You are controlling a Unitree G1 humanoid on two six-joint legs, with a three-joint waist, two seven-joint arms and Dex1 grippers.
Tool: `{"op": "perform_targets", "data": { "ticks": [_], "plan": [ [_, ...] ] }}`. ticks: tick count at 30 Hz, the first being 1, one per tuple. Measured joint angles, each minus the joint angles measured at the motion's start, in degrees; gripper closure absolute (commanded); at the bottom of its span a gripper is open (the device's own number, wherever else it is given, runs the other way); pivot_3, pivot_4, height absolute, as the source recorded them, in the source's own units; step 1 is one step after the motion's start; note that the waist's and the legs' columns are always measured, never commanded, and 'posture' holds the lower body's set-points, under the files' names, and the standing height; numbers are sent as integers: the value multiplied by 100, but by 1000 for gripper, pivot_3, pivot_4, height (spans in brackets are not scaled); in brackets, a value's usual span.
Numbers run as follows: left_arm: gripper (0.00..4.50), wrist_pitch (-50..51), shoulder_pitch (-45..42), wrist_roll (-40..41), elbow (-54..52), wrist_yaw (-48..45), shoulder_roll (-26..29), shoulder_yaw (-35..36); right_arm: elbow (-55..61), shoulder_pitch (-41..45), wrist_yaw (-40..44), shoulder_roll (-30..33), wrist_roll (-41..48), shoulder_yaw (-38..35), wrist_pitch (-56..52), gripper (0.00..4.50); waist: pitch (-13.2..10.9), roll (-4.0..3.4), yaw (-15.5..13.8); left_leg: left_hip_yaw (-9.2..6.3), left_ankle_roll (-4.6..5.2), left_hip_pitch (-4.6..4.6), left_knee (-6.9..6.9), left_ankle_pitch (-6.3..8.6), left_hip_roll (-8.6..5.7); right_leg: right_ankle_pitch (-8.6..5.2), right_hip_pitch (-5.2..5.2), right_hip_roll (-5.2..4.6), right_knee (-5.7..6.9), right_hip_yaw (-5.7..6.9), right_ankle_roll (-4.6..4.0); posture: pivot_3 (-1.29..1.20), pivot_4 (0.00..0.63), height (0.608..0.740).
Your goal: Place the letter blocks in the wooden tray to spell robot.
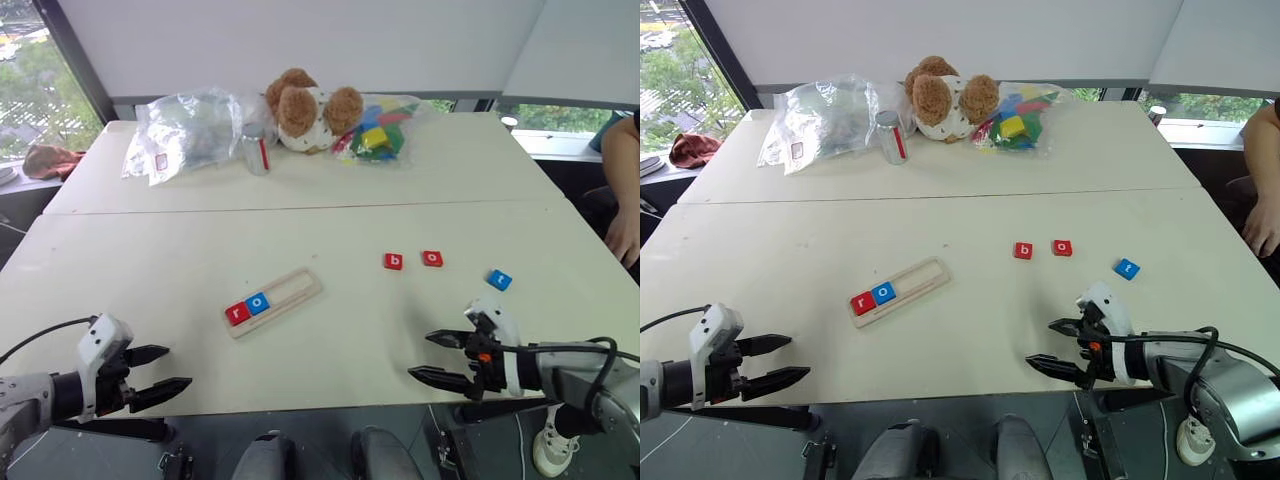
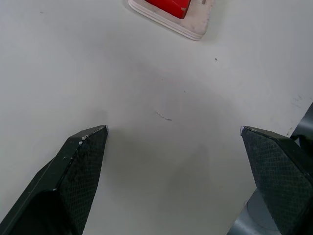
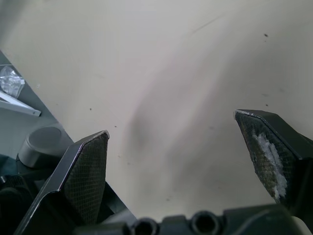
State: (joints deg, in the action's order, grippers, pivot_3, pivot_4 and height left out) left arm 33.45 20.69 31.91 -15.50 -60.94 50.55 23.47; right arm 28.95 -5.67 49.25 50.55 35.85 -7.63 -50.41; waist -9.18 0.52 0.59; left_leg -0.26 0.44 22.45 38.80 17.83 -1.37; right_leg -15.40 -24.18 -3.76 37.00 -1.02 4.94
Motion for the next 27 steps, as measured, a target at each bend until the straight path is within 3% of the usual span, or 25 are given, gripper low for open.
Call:
{"op": "perform_targets", "data": {
  "ticks": [21, 27],
  "plan": [
    [0, -131, -256, -146, 260, 138, -5, -8, 48, 27, -55, -23, 34, 139, -21, 44, 0, 0, -2, 0, 0, 0, 0, 0, 0, -1, 0, 0, -1, 0, -1, 0, 150, 740],
    [0, -365, -871, -308, 453, 133, 15, -119, -230, 515, -72, -25, -60, 237, 7, 44, 0, 1, -16, 0, 0, 2, 4, 0, 0, 0, 1, 0, 0, 1, -1, 0, 150, 740]
  ]
}}
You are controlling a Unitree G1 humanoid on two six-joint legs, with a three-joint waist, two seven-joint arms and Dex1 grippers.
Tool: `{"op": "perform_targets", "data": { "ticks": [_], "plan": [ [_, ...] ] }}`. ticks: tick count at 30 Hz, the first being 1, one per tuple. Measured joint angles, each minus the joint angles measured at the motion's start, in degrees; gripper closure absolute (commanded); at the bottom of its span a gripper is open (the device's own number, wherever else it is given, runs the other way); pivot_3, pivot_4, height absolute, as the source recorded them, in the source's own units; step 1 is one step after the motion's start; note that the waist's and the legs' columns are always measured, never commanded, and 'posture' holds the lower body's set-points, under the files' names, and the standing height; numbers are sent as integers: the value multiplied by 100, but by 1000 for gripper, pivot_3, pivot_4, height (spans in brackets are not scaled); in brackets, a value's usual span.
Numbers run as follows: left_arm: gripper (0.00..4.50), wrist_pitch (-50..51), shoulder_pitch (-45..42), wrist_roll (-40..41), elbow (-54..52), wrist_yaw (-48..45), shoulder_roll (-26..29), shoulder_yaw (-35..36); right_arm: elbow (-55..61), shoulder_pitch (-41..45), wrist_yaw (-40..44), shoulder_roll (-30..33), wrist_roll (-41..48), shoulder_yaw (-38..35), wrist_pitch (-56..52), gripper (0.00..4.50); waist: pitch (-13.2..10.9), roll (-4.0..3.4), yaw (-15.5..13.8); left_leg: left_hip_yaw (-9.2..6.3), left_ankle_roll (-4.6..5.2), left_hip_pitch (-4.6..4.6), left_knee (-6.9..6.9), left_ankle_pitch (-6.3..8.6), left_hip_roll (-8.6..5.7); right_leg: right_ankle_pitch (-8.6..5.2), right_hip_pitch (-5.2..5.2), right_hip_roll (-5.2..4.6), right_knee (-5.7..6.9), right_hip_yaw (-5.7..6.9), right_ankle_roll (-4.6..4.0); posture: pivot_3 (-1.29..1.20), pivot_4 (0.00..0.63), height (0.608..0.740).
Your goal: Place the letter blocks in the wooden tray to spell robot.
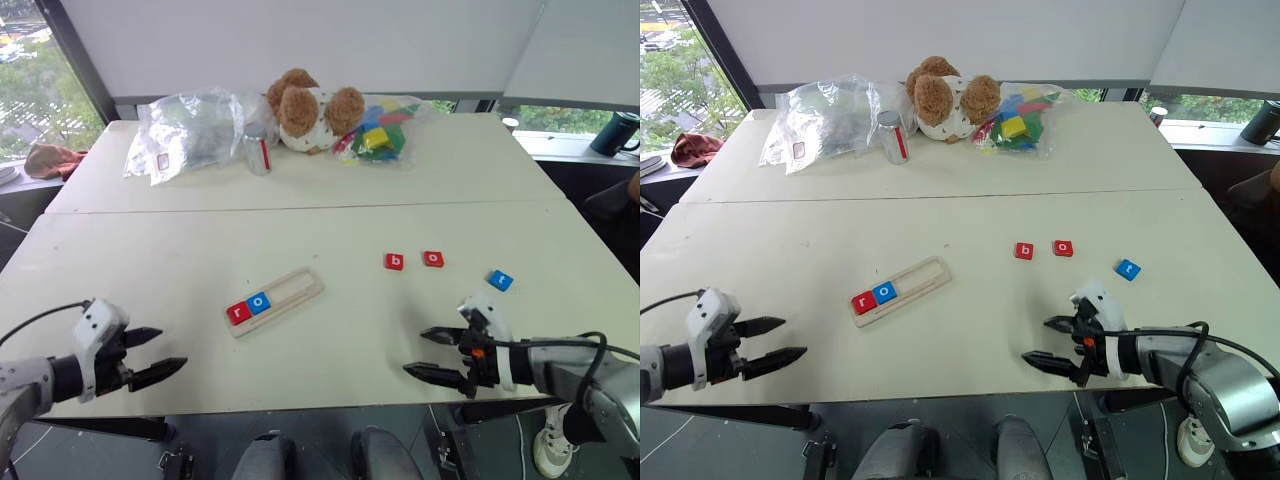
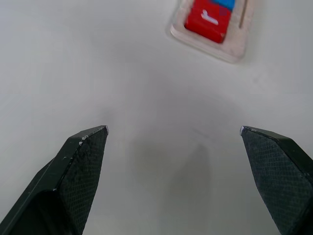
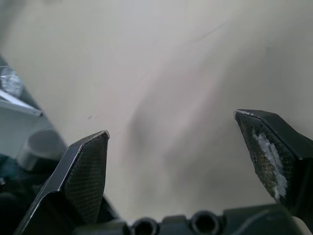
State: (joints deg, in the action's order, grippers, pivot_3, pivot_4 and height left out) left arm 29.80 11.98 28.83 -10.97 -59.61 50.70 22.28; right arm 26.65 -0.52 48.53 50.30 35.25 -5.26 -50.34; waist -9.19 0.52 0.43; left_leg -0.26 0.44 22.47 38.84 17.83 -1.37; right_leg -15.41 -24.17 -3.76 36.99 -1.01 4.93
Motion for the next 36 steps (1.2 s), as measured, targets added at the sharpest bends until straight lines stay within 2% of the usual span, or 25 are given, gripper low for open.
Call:
{"op": "perform_targets", "data": {
  "ticks": [4, 9, 17, 26, 34, 35, 36],
  "plan": [
    [0, -41, -879, 4, -389, -58, 88, -431, 115, 655, -44, -243, 214, 50, -90, 44, 0, -1, 15, 0, 0, 2, 0, 0, 0, 9, -2, 0, 0, -1, 16, 0, 150, 740],
    [0, -528, -1633, -293, -432, 12, -266, -1215, 441, 1318, -216, -651, 282, 641, -224, 44, 1, -1, 35, 3, -1, 4, -15, -1, -1, 10, -18, 1, 1, 1, 18, 0, 150, 740],
    [0, -1552, -1721, -993, 331, 8, -625, -1888, 480, 1515, -321, -735, 310, 997, -300, 44, 0, 0, 11, 3, 0, 12, -2, -1, -2, 10, -16, 2, 0, 2, 18, 0, 150, 740],
    [0, -2303, -1694, -1490, 986, 11, -846, -2166, 468, 1493, -323, -677, 296, 999, -291, 44, 0, 0, 18, 3, 0, 12, 0, -1, -2, 10, -16, 2, 2, 3, 19, 0, 150, 740],
    [0, -2628, -2195, -1578, 1645, -148, -1038, -2394, 469, 1422, -444, -696, 298, 997, -289, 44, 3, -4, -11, 2, 1, 4, 12, -1, -2, 11, -1, 0, 7, 4, 19, 0, 150, 740],
    [421, -2636, -2253, -1579, 1704, -172, -1054, -2424, 469, 1405, -466, -696, 298, 997, -289, 0, 3, -4, -14, 2, 1, 4, 13, -1, -2, 11, 0, 0, 7, 4, 19, 0, 150, 740],
    [591, -2639, -2322, -1584, 1753, -199, -1064, -2478, 470, 1393, -493, -696, 298, 997, -289, 0, 4, -4, -21, 2, 1, 4, 14, -1, -3, 11, 0, 0, 7, 4, 19, 0, 150, 740]
  ]
}}
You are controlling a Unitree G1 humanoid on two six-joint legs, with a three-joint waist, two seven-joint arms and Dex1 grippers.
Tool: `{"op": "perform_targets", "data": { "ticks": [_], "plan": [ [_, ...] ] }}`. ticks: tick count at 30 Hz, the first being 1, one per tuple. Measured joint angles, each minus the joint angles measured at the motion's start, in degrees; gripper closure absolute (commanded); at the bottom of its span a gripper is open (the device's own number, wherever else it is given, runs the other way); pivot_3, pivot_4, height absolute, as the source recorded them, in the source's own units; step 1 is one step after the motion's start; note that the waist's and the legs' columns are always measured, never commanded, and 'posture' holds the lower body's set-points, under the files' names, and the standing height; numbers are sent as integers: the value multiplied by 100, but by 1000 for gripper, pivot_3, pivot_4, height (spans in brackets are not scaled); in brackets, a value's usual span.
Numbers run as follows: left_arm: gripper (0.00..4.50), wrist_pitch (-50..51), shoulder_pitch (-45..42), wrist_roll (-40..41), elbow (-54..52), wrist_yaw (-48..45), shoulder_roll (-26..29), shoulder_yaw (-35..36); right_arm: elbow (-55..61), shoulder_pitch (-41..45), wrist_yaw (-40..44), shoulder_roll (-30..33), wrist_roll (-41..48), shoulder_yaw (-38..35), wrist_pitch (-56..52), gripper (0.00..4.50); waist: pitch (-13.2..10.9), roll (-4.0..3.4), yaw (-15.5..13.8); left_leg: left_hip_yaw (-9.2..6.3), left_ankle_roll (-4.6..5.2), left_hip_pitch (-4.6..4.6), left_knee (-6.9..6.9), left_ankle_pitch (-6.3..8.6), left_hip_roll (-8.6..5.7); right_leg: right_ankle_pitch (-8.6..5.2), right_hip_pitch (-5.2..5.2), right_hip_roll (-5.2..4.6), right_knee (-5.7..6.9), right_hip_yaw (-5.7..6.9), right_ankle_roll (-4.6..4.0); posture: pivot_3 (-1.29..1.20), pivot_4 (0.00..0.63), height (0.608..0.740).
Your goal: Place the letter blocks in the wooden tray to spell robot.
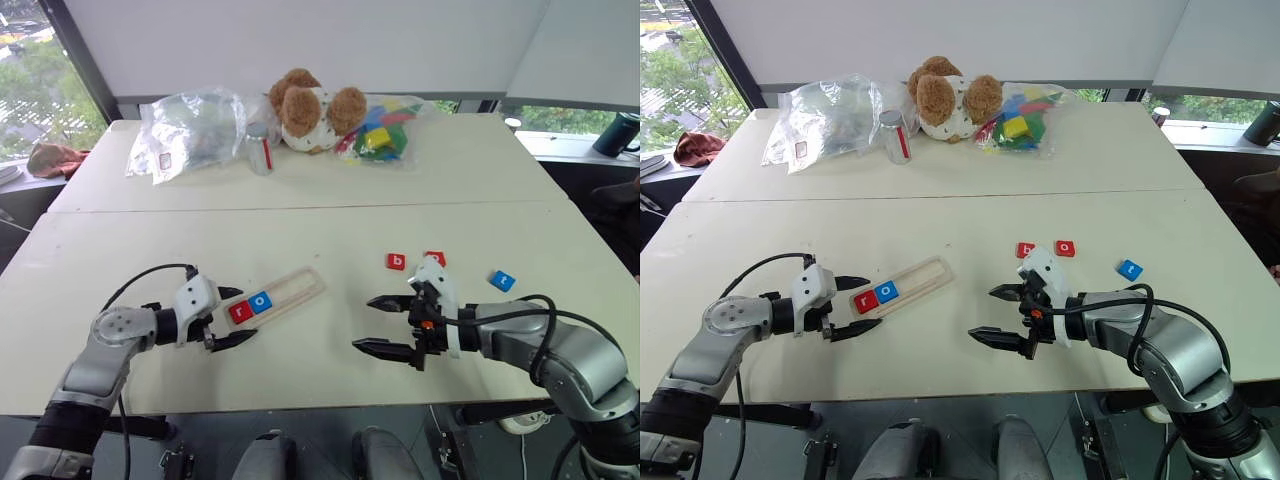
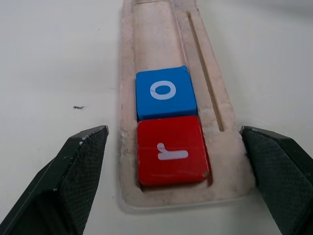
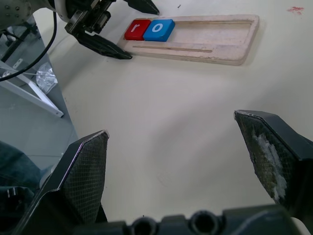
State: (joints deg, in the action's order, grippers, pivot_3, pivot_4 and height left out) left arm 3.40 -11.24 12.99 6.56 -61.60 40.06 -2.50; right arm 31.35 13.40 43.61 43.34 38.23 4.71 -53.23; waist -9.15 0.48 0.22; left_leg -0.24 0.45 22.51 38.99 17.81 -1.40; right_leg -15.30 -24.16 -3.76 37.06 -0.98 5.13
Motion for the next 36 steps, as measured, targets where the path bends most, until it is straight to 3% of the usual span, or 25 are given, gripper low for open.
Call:
{"op": "perform_targets", "data": {
  "ticks": [2, 10, 15, 22, 27, 29, 30, 36],
  "plan": [
    [1348, 8, -49, -17, 8, -17, -27, -74, 4, -13, -46, 1, 1, -10, 0, 0, 1, 0, -10, 0, 0, 0, 1, 0, 0, 0, 0, 0, 0, 0, 0, 0, 150, 740],
    [1397, 264, -117, -75, -235, -47, 42, -150, 15, -192, -146, 24, 13, -148, 0, 0, 1, 0, -60, 0, 1, 1, 0, 1, 0, 0, -2, 0, 0, 1, 0, 0, 150, 740],
    [1397, 189, -853, -242, -112, -613, -104, -786, 3, -412, -173, 301, 18, -589, -12, 0, 0, 0, -125, -2, 4, 12, 9, 2, -7, 0, -2, -3, -5, 4, 0, 0, 150, 740],
    [1397, -1061, -2732, -775, 2395, -1321, -1145, -1495, 67, -1113, -351, 613, 10, -1505, -48, 0, -2, 5, -87, 2, 8, 15, 13, 1, -5, 1, -11, 20, 3, 8, 3, 0, 150, 740],
    [1397, -1901, -3406, -930, 3937, -1471, -1633, -1498, 341, -1305, -802, 515, -50, -1874, -101, 0, -2, 6, -88, 5, 10, 13, 19, 0, -6, 1, -7, 24, 11, 8, 5, 0, 150, 740],
    [346, -2131, -3532, -948, 4295, -1528, -1740, -1466, 446, -1351, -960, 428, -60, -1882, -122, 0, -1, 8, -99, 5, 11, 4, 23, 0, -6, 1, 6, 23, 11, 10, 6, 0, 150, 740],
    [60, -2205, -3590, -952, 4431, -1542, -1765, -1448, 470, -1349, -1029, 379, -83, -1878, -126, 0, -1, 9, -100, 4, 11, 1, 25, 0, -6, 1, 12, 23, 11, 10, 6, 0, 150, 740],
    [60, -2504, -3661, -995, 4732, -1610, -1793, -1327, 279, -949, -1699, -67, -396, -1565, -178, 0, 1, 12, -86, 1, 12, -5, 26, 1, -5, 1, 15, 24, 13, 8, 8, 0, 150, 740]
  ]
}}
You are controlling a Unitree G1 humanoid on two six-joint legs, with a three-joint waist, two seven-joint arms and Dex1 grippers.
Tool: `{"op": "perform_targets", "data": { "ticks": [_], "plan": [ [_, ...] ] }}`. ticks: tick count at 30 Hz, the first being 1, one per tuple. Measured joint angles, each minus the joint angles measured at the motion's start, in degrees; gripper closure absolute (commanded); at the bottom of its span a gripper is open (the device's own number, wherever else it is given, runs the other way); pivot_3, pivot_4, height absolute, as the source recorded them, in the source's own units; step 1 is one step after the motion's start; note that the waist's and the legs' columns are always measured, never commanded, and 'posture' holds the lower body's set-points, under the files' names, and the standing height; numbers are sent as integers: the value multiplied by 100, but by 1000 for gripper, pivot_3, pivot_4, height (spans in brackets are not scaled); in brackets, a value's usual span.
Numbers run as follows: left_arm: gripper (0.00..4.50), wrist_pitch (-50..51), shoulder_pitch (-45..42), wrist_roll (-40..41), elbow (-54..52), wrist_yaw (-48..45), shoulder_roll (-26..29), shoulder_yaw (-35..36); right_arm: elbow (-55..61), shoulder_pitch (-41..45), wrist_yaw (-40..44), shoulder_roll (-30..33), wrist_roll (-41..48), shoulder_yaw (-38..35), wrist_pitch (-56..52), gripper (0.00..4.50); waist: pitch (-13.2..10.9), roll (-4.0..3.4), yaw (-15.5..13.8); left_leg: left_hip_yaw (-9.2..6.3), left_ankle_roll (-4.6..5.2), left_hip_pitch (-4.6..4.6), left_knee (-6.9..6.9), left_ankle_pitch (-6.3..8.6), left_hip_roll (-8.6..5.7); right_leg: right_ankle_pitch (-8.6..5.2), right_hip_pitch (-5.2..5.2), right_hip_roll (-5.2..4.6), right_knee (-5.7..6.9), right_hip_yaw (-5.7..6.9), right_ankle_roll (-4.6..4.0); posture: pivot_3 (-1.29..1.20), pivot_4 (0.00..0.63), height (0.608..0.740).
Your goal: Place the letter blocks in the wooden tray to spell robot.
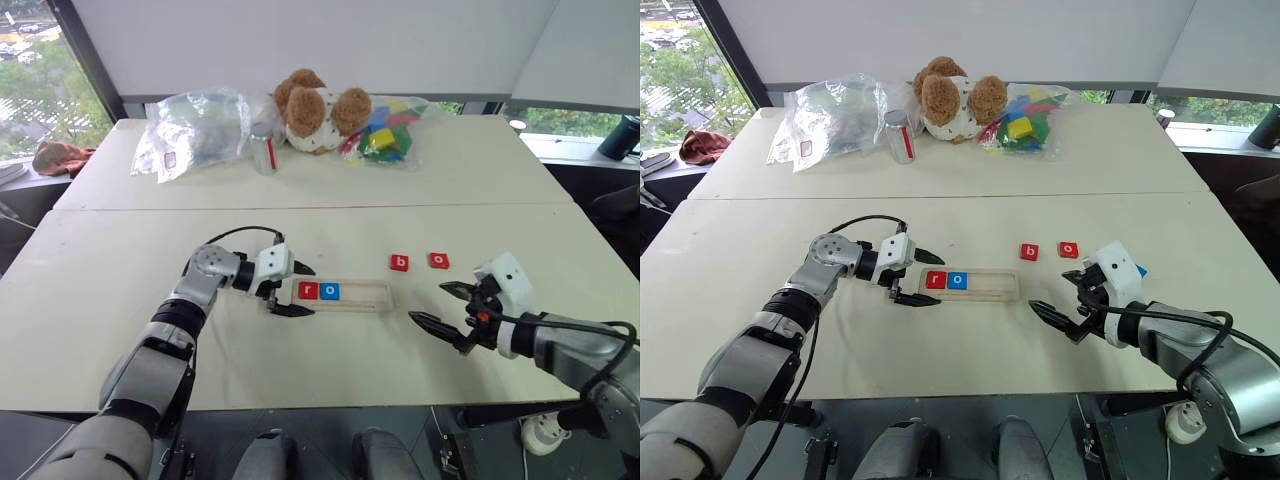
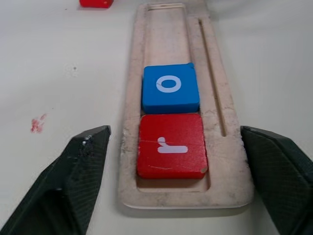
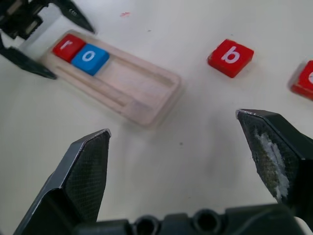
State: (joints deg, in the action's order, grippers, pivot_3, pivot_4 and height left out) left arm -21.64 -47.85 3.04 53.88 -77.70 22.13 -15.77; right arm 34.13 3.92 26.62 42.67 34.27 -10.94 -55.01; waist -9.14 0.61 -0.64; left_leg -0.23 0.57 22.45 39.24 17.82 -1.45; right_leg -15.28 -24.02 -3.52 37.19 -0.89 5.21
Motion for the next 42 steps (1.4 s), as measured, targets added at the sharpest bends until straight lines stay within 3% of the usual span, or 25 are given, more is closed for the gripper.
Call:
{"op": "perform_targets", "data": {
  "ticks": [4, 8, 14, 21, 24, 29, 36, 40, 42],
  "plan": [
    [60, 20, 151, 29, -225, -1, 126, 119, -451, 669, -657, -682, -259, 344, -208, 0, -2, 3, 30, -1, -2, 4, -1, -1, 4, 0, -9, 2, 5, -1, 0, 0, 150, 740],
    [60, 520, 513, 162, -1067, -244, 892, 344, -1087, 1356, -1198, -1369, -463, 602, -476, 0, -1, 2, 153, -1, -8, 16, -14, -5, 10, 0, -38, 8, 14, -5, -1, 0, 150, 740],
    [60, 2410, 1256, 826, -3082, -372, 2175, 1063, -2082, 2133, -1961, -2337, -794, 652, -944, 0, -2, -1, 136, -4, -11, 26, -17, -5, 11, 0, -47, 2, 16, -3, -1, 0, 150, 740],
    [60, 4277, 2371, 1659, -5248, 327, 2673, 1909, -2605, 2580, -2311, -2808, -1160, 732, -1090, 0, -1, 1, 148, -3, -10, 26, -10, -4, 4, 0, -39, -7, 8, -4, -1, 0, 150, 740],
    [0, 4722, 2730, 1903, -5904, 651, 2729, 2179, -2738, 2622, -2388, -2852, -1332, 776, -1033, 921, 0, 2, 154, -4, -12, 17, -11, -5, 5, 0, -33, -7, 12, -4, -1, 0, 150, 740],
    [0, 5046, 2947, 2134, -6376, 1024, 2740, 2372, -2915, 2620, -2515, -2893, -1676, 855, -810, 3384, 5, 6, 165, -3, -12, 2, -12, -5, 5, 0, -20, -7, 12, -5, -1, 0, 150, 740],
    [0, 5102, 2782, 2151, -6488, 1172, 2551, 2194, -2837, 2567, -2524, -2754, -2078, 1177, -520, 3379, 6, 7, 147, -3, -17, 2, -12, -7, 4, 0, -22, -7, 16, -5, -3, 0, 150, 740],
    [0, 5122, 2677, 2302, -6654, 1081, 2423, 1926, -1242, 1830, -3056, -2855, -2337, 496, -1450, 3379, 8, 1, 57, -14, -20, 54, -17, -8, 3, 0, -68, -7, 15, -4, -3, 0, 150, 740],
    [0, 5139, 2641, 2349, -6668, 1043, 2357, 1810, -205, 1400, -3278, -3294, -2439, 172, -2195, 3379, 9, 1, 83, -13, -52, 86, -16, -27, 3, 1, -99, -4, 16, -4, -2, 0, 150, 740]
  ]
}}
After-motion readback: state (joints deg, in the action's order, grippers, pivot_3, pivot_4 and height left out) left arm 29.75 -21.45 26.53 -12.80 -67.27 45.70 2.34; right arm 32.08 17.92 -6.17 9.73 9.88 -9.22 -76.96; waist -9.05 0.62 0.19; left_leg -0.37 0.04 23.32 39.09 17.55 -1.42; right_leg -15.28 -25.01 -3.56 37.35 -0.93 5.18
